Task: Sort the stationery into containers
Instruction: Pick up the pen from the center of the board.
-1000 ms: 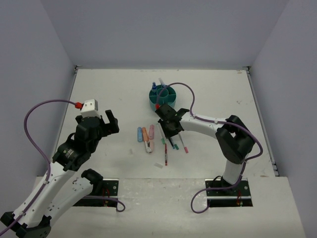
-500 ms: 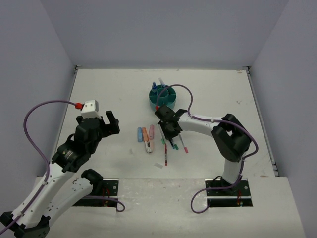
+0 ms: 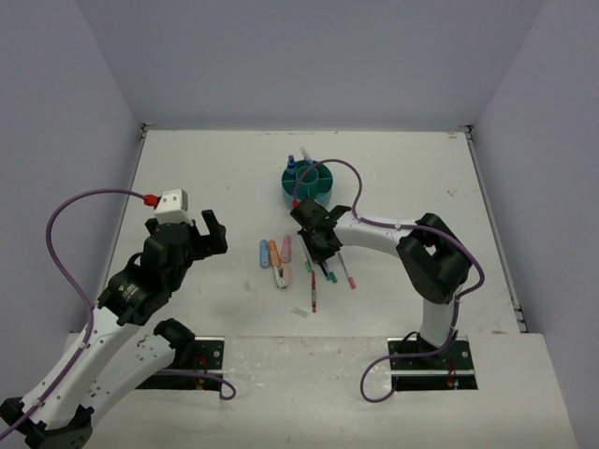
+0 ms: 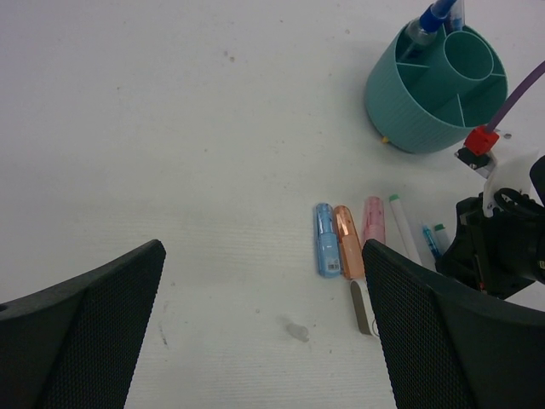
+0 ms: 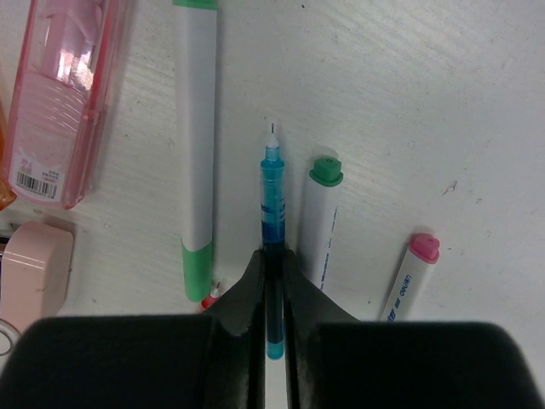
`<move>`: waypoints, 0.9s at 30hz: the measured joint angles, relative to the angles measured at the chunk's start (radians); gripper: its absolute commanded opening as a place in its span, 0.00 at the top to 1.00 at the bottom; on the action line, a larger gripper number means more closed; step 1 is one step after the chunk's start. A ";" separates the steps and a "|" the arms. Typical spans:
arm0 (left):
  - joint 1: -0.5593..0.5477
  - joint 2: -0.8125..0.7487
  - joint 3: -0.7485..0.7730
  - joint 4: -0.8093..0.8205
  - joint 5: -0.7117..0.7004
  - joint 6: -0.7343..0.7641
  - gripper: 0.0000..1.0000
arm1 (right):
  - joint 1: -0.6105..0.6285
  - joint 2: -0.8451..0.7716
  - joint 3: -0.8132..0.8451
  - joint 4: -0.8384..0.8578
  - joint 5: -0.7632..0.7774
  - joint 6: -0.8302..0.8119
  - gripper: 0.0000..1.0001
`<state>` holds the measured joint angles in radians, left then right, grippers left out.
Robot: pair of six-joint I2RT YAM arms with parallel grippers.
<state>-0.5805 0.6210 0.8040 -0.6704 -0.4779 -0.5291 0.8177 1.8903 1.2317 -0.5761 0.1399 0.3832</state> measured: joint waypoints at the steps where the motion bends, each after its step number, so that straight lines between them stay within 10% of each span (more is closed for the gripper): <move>1: -0.001 0.001 0.000 0.000 0.002 0.001 0.00 | 0.000 -0.001 0.001 -0.002 0.001 0.000 1.00; 12: -0.019 0.175 0.086 -0.007 0.109 0.020 0.00 | -0.008 -0.280 0.006 -0.066 0.035 -0.016 1.00; 19: -0.253 0.324 0.095 -0.029 0.066 -0.062 0.00 | -0.048 -0.698 -0.049 -0.041 0.073 -0.022 1.00; 27: -0.307 0.296 -0.135 -0.001 0.017 -0.301 0.00 | -0.053 -0.756 -0.214 -0.063 0.078 -0.021 1.00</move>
<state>-0.8873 0.9175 0.6689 -0.6709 -0.4607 -0.8304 0.7647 1.1347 1.0177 -0.6392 0.2180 0.3622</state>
